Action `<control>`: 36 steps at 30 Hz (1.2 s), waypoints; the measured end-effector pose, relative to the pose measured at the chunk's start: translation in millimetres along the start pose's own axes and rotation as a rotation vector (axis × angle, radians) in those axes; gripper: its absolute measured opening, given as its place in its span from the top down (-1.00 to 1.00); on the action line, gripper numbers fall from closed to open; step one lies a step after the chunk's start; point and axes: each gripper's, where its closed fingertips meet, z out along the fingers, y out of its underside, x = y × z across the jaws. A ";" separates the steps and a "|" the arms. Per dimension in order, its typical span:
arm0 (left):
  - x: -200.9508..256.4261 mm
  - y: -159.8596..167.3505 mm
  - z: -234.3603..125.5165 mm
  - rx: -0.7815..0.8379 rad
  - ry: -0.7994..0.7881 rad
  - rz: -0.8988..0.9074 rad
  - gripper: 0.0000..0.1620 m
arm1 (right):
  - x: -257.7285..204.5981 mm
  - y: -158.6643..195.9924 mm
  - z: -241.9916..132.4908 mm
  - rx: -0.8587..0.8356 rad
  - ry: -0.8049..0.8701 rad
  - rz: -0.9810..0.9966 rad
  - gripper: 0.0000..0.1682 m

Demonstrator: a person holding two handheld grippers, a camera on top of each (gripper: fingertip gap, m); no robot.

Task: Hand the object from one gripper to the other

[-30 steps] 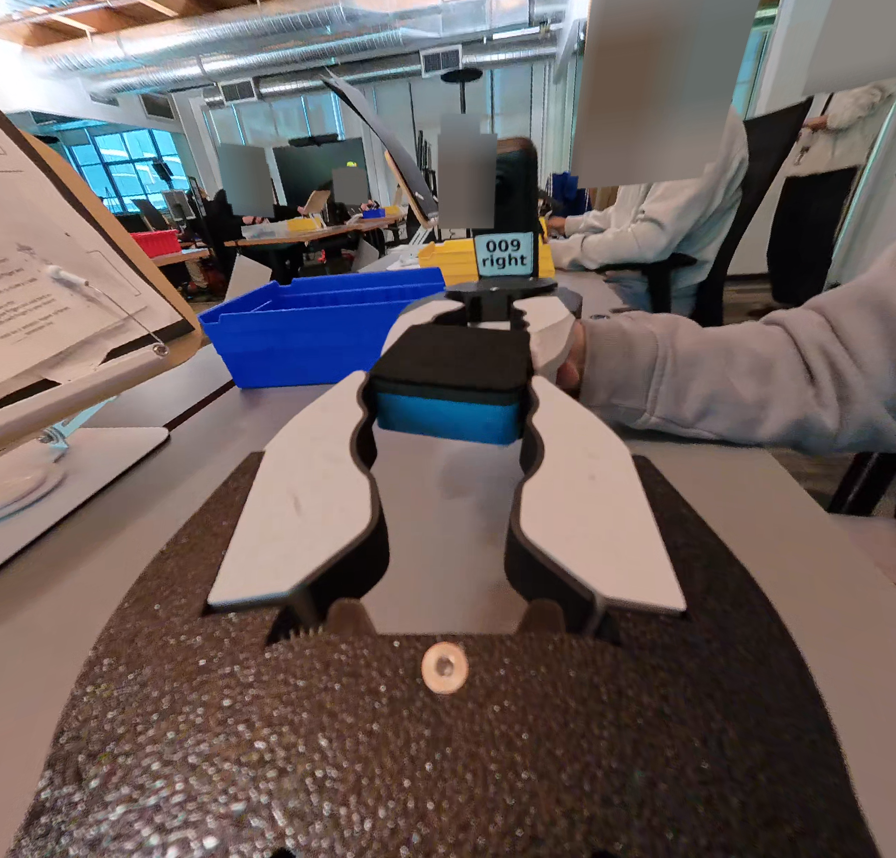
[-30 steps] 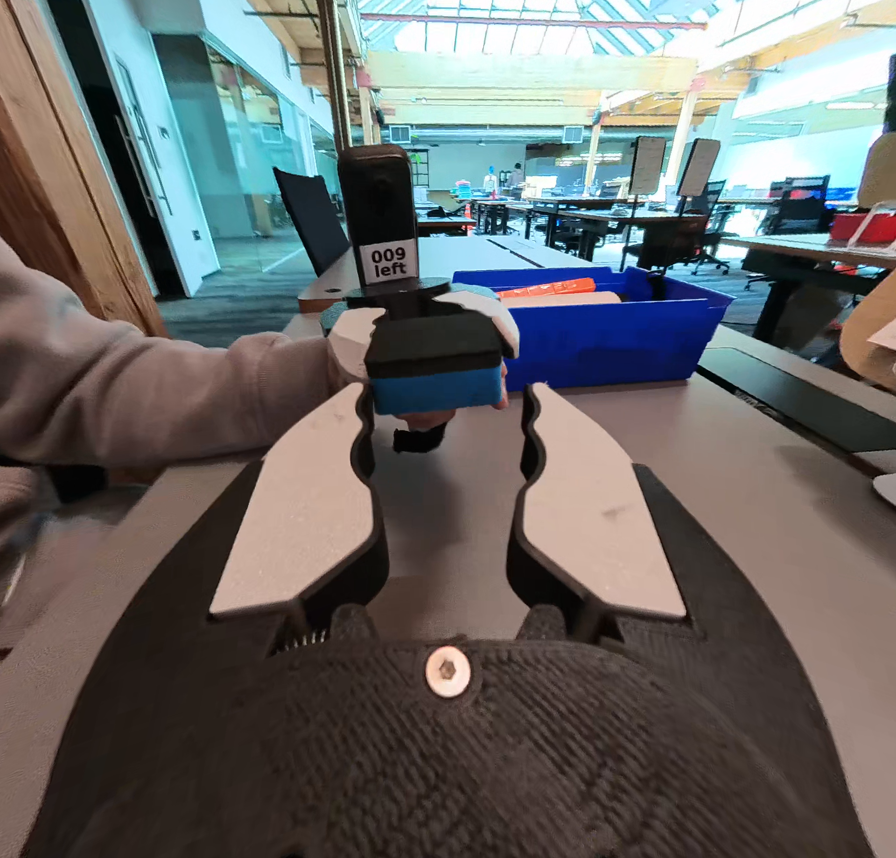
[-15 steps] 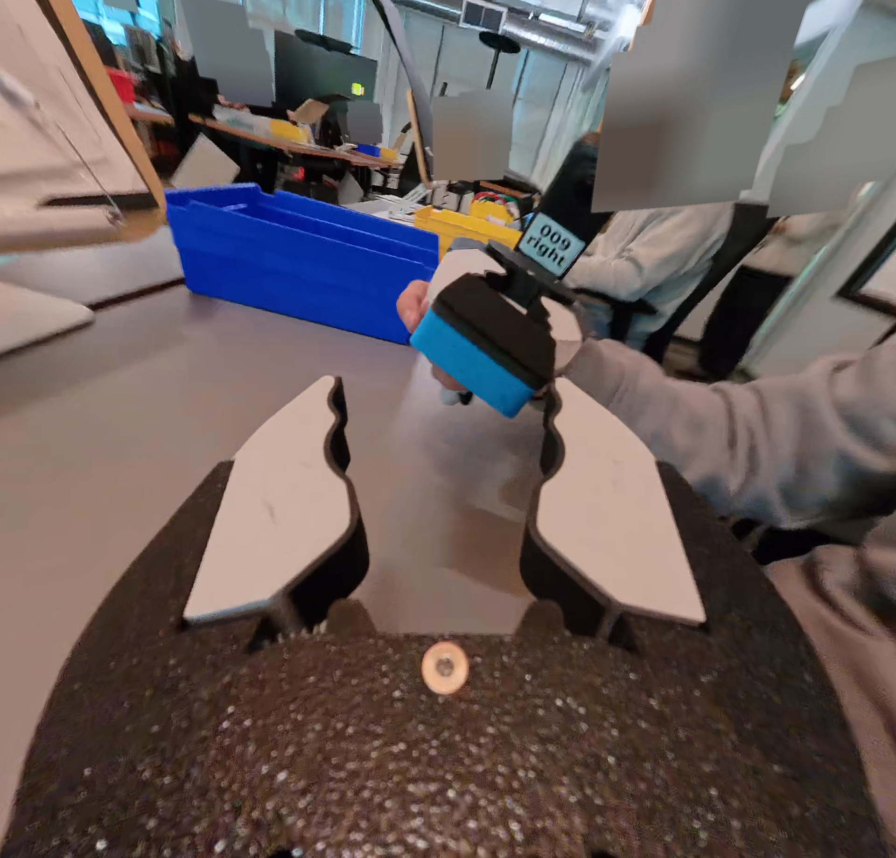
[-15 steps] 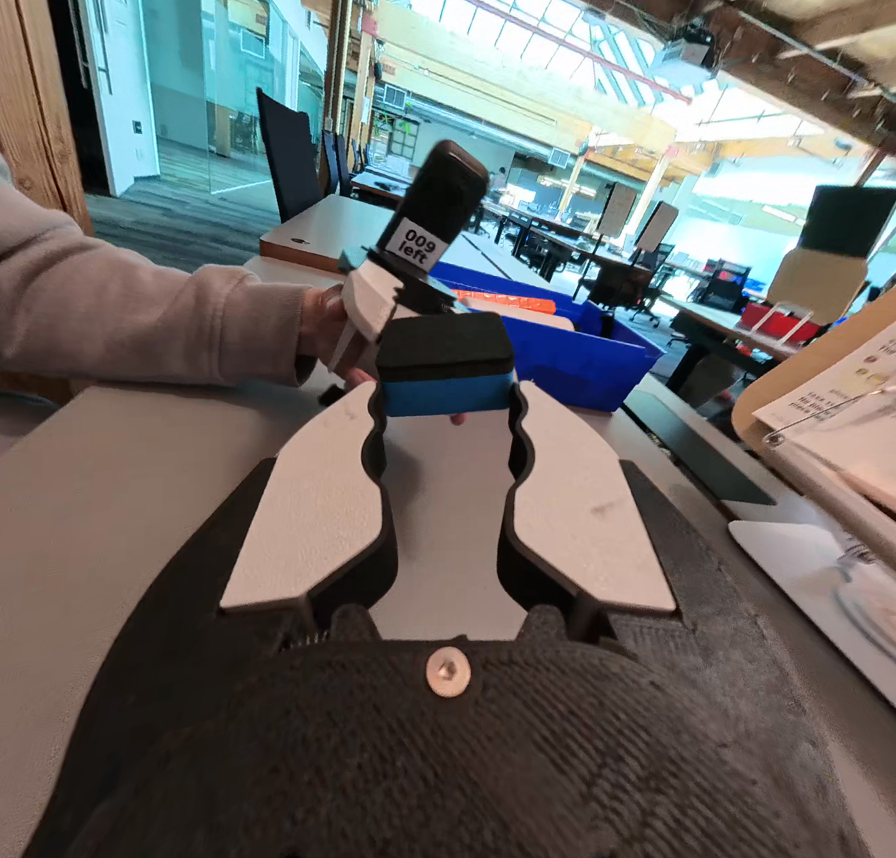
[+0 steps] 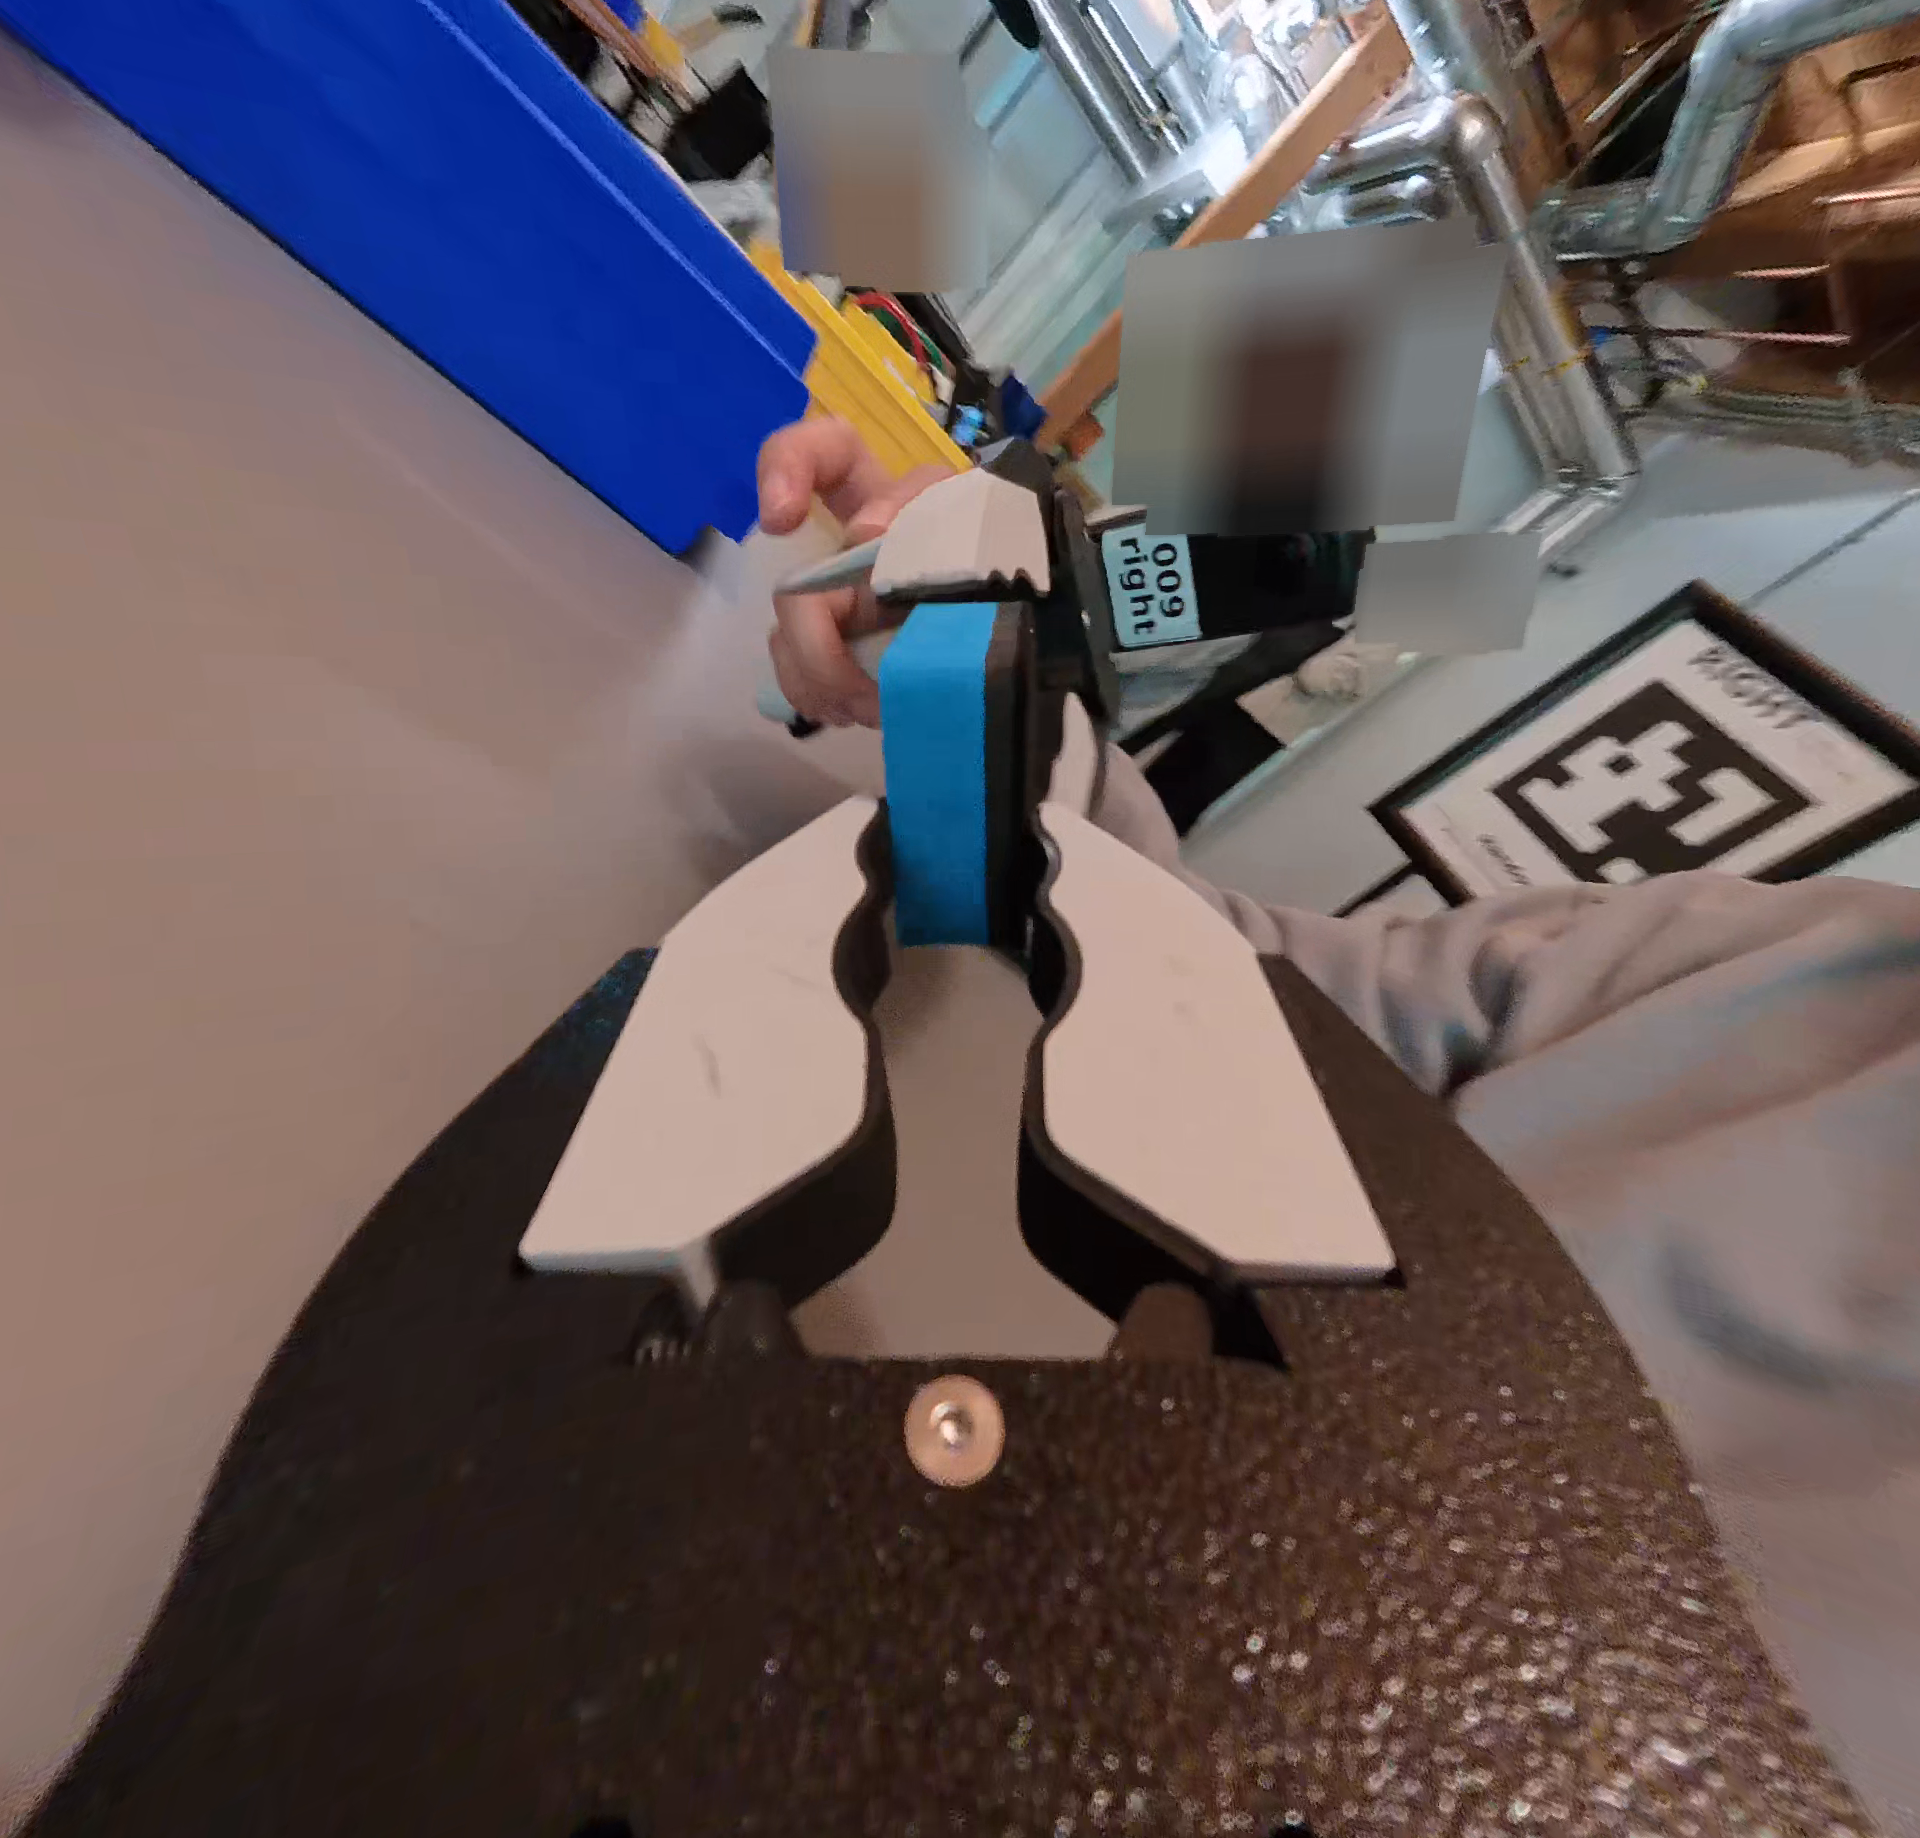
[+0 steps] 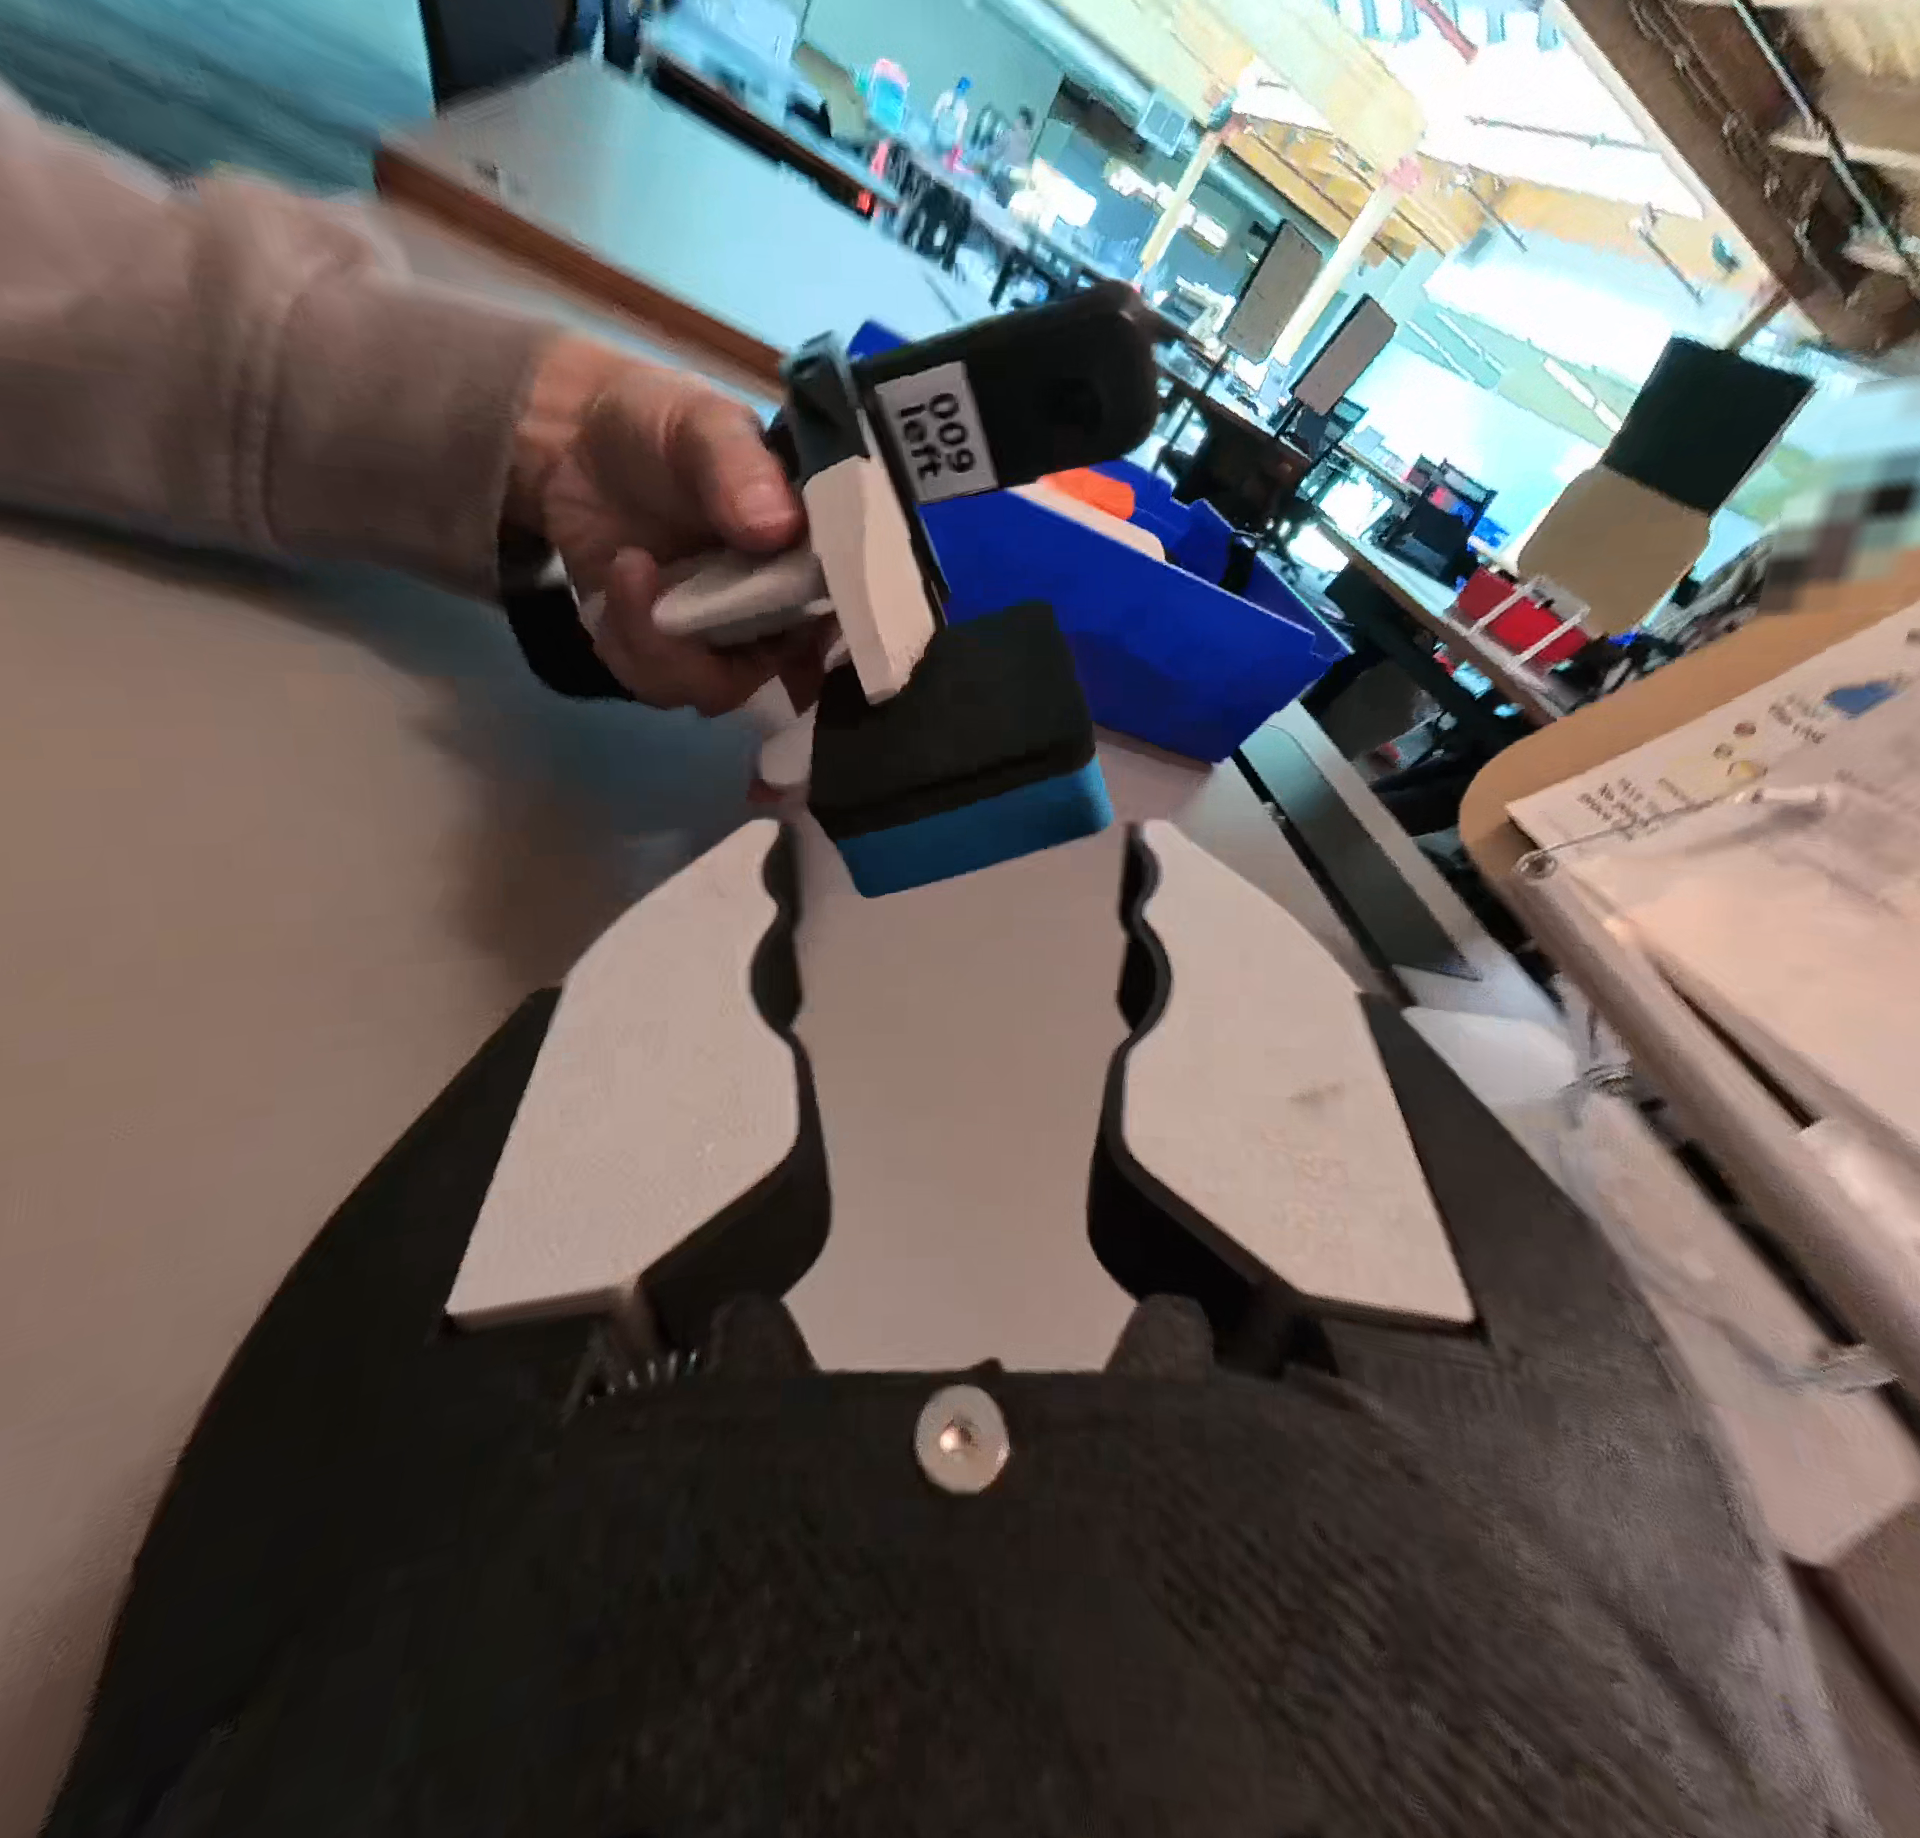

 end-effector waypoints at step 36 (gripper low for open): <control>-51.9 -24.4 -1.8 0.091 -0.661 0.453 0.17 | 34.3 39.1 12.3 -0.537 0.344 -0.516 0.75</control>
